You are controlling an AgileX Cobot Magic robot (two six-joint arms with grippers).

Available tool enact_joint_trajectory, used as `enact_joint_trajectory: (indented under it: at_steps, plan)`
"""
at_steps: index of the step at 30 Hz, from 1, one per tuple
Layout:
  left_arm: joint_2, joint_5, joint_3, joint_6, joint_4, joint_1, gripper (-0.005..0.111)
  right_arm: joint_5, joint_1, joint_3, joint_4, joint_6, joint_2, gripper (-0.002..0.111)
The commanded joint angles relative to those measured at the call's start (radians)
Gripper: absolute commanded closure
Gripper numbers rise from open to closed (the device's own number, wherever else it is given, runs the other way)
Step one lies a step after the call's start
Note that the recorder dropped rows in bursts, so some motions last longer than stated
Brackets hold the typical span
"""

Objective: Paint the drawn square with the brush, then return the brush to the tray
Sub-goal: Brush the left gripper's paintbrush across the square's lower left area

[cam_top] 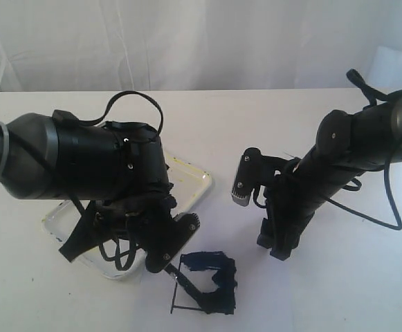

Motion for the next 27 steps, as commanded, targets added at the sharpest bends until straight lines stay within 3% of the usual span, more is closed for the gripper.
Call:
enact_joint_trajectory:
  at_steps: [1, 27]
  plan:
    - [-0.005, 0.051, 0.004, -0.058, 0.059, -0.003, 0.107, -0.007, 0.000, 0.004, -0.014, 0.004, 0.006, 0.045]
    - [-0.007, 0.120, 0.004, -0.163, 0.177, -0.012, 0.107, -0.009, 0.000, 0.004, -0.037, 0.004, 0.006, 0.045]
